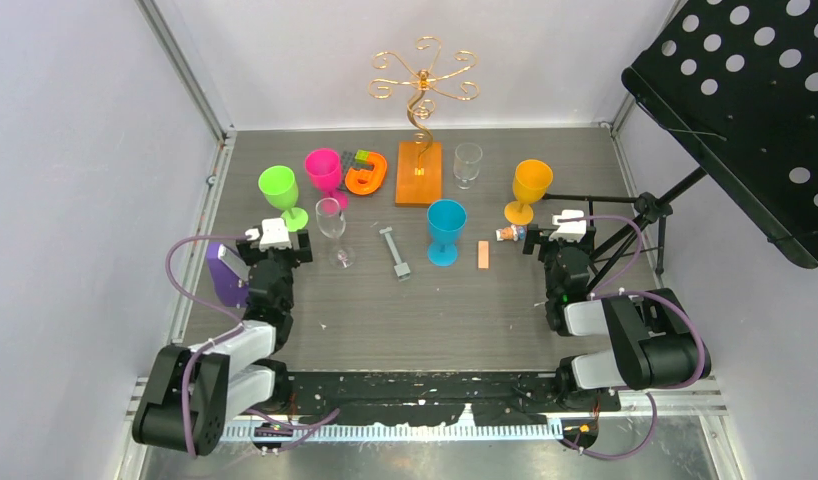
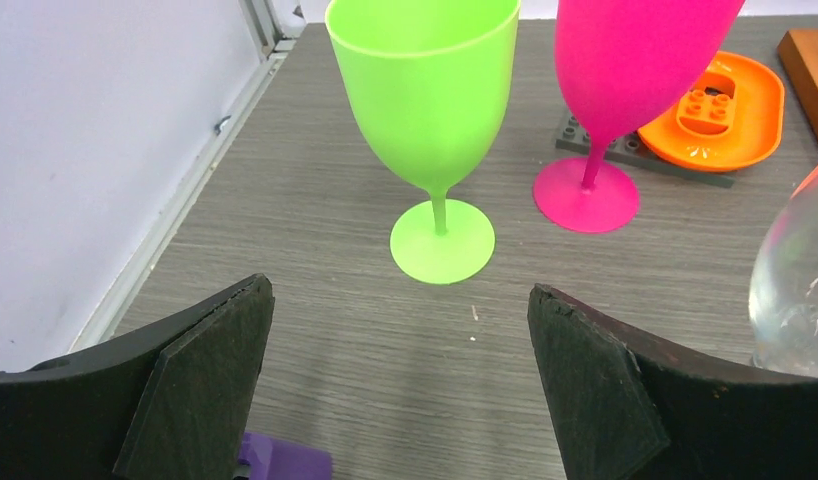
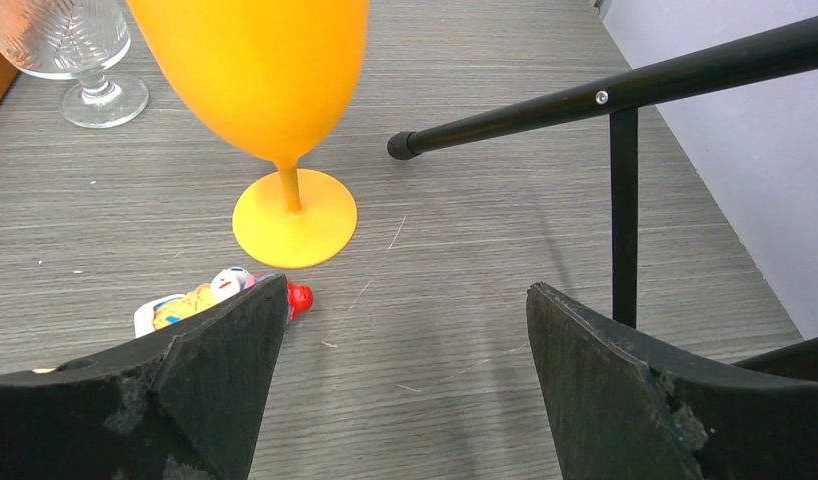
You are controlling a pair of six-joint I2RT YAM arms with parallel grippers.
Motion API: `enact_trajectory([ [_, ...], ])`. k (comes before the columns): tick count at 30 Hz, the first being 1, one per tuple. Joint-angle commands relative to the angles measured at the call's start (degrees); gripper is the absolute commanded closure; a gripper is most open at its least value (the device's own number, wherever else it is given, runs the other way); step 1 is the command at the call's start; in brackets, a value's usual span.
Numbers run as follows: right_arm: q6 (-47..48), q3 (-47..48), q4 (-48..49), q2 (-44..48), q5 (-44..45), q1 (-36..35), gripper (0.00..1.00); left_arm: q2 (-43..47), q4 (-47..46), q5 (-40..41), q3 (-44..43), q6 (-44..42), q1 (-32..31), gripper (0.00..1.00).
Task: Place the wine glass upside down on the wine glass rack
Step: Move the wine rack to the center of the board.
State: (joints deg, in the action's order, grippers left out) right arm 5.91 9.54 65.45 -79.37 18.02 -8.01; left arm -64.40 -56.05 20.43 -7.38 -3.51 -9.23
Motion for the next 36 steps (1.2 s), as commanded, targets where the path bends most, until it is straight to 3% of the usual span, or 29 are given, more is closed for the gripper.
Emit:
enact_trajectory([
  [1, -0.37, 1.45, 2.27, 0.48, 1.18, 0.28, 0.05, 3.48, 5.01, 3.73, -3.07, -0.94, -1.54, 0.01],
  [12, -0.29, 1.42, 2.48, 0.51, 1.2, 0.32, 0.05, 12.83, 13.79, 7.36, -5.18, -0.35, -4.07, 0.01],
  [24, 0.42, 0.97, 0.88, 3.52, -0.37, 0.3, 0.05, 22.8, 26.5, 5.68, -9.56, 3.11, -5.0, 0.01],
  [36, -2.74, 3.95, -19.52, 18.75, -2.42, 0.28, 0.05, 27.75, 39.66, 5.05, -17.44, 9.09, -5.0, 0.01],
])
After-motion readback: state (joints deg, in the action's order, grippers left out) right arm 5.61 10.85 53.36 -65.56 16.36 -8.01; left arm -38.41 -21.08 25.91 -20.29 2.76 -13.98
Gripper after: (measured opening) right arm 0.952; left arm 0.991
